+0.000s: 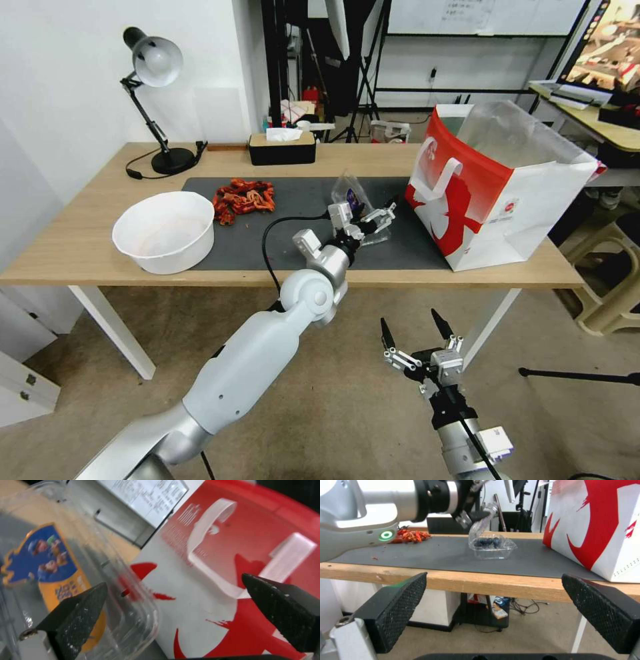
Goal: Close the takeout container lid, then place the container into the takeout bag.
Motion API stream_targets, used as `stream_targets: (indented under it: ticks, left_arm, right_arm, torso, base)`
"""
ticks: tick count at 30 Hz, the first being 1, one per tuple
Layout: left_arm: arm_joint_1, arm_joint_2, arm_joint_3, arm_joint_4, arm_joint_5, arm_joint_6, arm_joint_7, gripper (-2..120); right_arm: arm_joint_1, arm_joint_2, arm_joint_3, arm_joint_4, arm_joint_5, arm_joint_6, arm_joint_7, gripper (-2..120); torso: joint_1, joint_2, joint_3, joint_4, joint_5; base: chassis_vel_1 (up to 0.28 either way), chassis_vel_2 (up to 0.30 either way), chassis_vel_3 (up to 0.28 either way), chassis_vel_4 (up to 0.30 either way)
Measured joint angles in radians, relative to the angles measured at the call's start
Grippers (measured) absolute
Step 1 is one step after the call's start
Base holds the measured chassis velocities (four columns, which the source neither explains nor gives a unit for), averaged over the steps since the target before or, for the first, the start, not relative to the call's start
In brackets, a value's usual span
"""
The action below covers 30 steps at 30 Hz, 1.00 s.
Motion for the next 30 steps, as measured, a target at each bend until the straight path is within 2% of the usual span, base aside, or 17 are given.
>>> stream_targets:
  ticks: [2,4,6,8,10,12,14,15,18,19,21,24,25,26,27,29,30]
  left_arm:
    - [-0.017,-0.032,-0.018,0.012,-0.088,0.094,-0.165,82]
    - [-0.018,-0.034,-0.019,0.012,-0.094,0.102,-0.18,80]
    - [-0.023,-0.038,-0.021,0.012,-0.113,0.124,-0.229,68]
    - [-0.024,-0.039,-0.021,0.012,-0.115,0.129,-0.242,64]
    - [-0.029,-0.039,-0.02,0.008,-0.115,0.144,-0.266,54]
    - [-0.031,-0.039,-0.02,0.007,-0.115,0.149,-0.273,50]
    - [-0.037,-0.039,-0.019,0.007,-0.114,0.158,-0.293,40]
    - [-0.037,-0.039,-0.019,0.007,-0.114,0.158,-0.293,40]
    - [-0.042,-0.037,-0.018,0.011,-0.107,0.163,-0.303,25]
    - [-0.042,-0.037,-0.018,0.011,-0.107,0.163,-0.303,25]
    - [-0.044,-0.032,-0.018,0.013,-0.105,0.167,-0.306,15]
    - [-0.044,-0.029,-0.018,0.013,-0.105,0.167,-0.307,7]
    - [-0.044,-0.027,-0.018,0.014,-0.105,0.168,-0.307,2]
    - [-0.044,-0.026,-0.018,0.015,-0.105,0.17,-0.306,0]
    - [-0.044,-0.026,-0.018,0.015,-0.105,0.17,-0.306,0]
    - [-0.044,-0.029,-0.017,0.018,-0.105,0.17,-0.306,0]
    - [-0.044,-0.029,-0.017,0.018,-0.105,0.17,-0.306,0]
  right_arm:
    - [0.001,0.001,0.0,0.014,0.007,-0.002,-0.002,100]
    - [0.001,0.001,0.001,0.016,0.008,-0.002,-0.002,100]
    - [0.001,0.0,0.003,0.021,0.014,-0.002,-0.004,100]
    - [0.003,-0.001,0.005,0.023,0.021,-0.003,-0.006,100]
    - [0.013,-0.004,0.012,0.039,0.065,-0.012,-0.017,100]
    - [0.019,-0.007,0.014,0.046,0.089,-0.02,-0.02,100]
    - [0.04,-0.021,0.025,0.074,0.175,-0.054,-0.03,100]
    - [0.04,-0.021,0.025,0.074,0.175,-0.054,-0.03,100]
    - [0.078,-0.048,0.045,0.111,0.328,-0.111,-0.033,100]
    - [0.078,-0.048,0.045,0.111,0.328,-0.111,-0.033,100]
    - [0.121,-0.08,0.066,0.151,0.529,-0.184,-0.023,100]
    - [0.145,-0.097,0.076,0.173,0.652,-0.228,-0.006,100]
    - [0.174,-0.114,0.084,0.192,0.793,-0.274,0.019,100]
    - [0.214,-0.13,0.091,0.209,0.941,-0.318,0.056,100]
    - [0.214,-0.13,0.091,0.209,0.941,-0.318,0.056,100]
    - [0.291,-0.154,0.094,0.21,1.118,-0.374,0.122,100]
    - [0.291,-0.154,0.094,0.21,1.118,-0.374,0.122,100]
  torso:
    - [0.0,0.0,0.0,0.0,-0.0001]
    - [0.0,0.0,0.0,0.0,0.0]
    - [0.0,0.0,0.0,0.0,-0.0001]
    - [0.0,0.0,0.0,0.0,0.0]
    - [0.0,0.0,0.0,-0.0001,0.0]
    - [0.0,0.0,0.0,-0.0001,-0.0001]
    - [0.0,0.0,0.0,0.0,-0.0001]
    - [0.0,0.0,0.0,0.0,-0.0001]
    - [0.0,0.0,0.0,0.0,0.0]
    - [0.0,0.0,0.0,0.0,0.0]
    - [0.0,0.0,0.0,0.0,0.0]
    - [0.0,0.0,0.0,-0.0001,0.0]
    - [0.0,0.0,0.0,-0.0001,-0.0001]
    - [0.0,0.0,0.0,0.0001,-0.0001]
    - [0.0,0.0,0.0,0.0001,-0.0001]
    - [0.0,0.0,0.0,0.0001,0.0]
    - [0.0,0.0,0.0,0.0001,0.0]
  base:
    - [0.0,0.0,0.0,0.0]
    - [0.0,0.0,0.0,0.0]
    - [0.0,0.0,0.0,0.0]
    - [0.0,0.0,0.0,0.0]
    - [0.0,0.0,0.0,0.0]
    - [0.0,0.0,0.0,0.0]
    - [0.0,0.0,0.0,0.0]
    - [0.0,0.0,0.0,0.0]
    - [0.0,0.0,0.0,0.0]
    - [0.0,0.0,0.0,0.0]
    - [0.0,0.0,0.0,0.0]
    - [0.0,0.0,0.0,0.0]
    - [0.0,0.0,0.0,0.0]
    - [0.0,0.0,0.0,0.0]
    - [0.0,0.0,0.0,0.0]
    - [0.0,0.0,0.0,0.0]
    - [0.0,0.0,0.0,0.0]
